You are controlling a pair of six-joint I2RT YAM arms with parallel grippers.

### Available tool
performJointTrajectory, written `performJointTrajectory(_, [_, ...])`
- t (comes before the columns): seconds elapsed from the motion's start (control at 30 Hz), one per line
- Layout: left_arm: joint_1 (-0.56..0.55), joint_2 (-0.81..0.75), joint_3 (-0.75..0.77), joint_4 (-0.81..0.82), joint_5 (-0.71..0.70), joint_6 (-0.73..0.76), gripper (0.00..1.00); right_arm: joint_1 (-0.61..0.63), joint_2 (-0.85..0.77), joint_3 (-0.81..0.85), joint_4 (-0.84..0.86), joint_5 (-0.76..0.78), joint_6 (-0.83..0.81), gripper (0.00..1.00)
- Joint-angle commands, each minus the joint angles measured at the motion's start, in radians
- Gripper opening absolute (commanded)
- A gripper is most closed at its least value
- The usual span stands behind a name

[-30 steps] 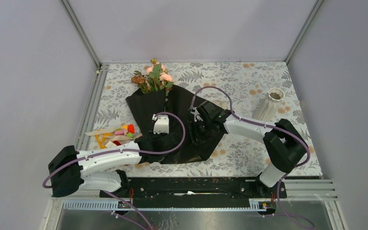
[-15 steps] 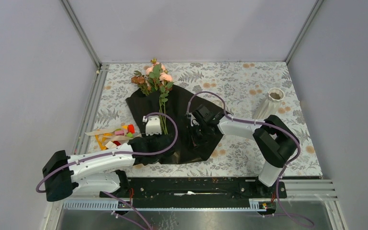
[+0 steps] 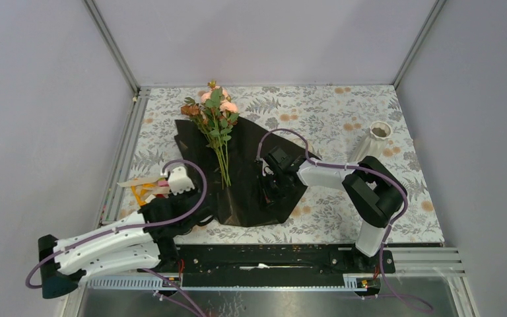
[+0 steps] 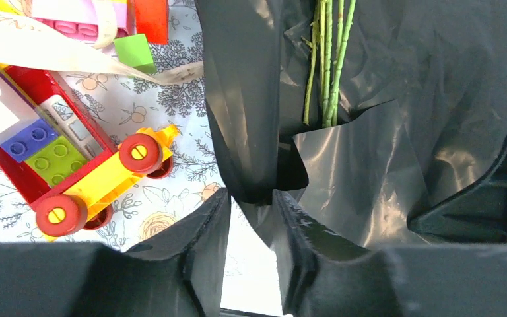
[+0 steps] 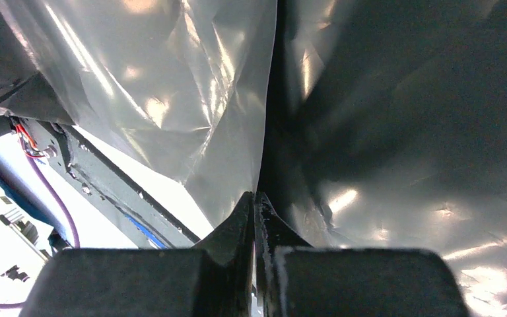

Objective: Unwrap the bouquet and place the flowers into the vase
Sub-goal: Unfold the wrapping paper at the center of the board.

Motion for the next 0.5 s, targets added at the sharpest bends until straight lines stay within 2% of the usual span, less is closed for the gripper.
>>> performJointTrajectory(0.0, [0.0,-0.105,0.025,-0.071,-0.029,-0.032,0.38,0.015,0.01,0.029,0.007,-0.015,-0.007,0.0])
performJointTrajectory(0.13, [0.006,-0.167,0.09,-0.088,-0.039,0.021,0.54,0.017,0.011,0.034,0.006,-0.018,-0.012,0.0])
performJointTrajectory(0.27, [0.013,-0.181,0.168,-0.058,-0.02,0.109,0.62,0.018,0.015,0.038,0.008,-0.018,-0.013,0.0])
performJointTrajectory(0.37, [0.042,-0.13,0.233,0.017,0.056,0.224,0.65,0.02,0.013,0.036,0.007,-0.016,-0.013,0.0])
performJointTrajectory(0.47, [0.101,-0.058,0.265,0.125,0.194,0.328,0.67,0.02,0.012,0.037,0.008,-0.012,-0.018,0.0])
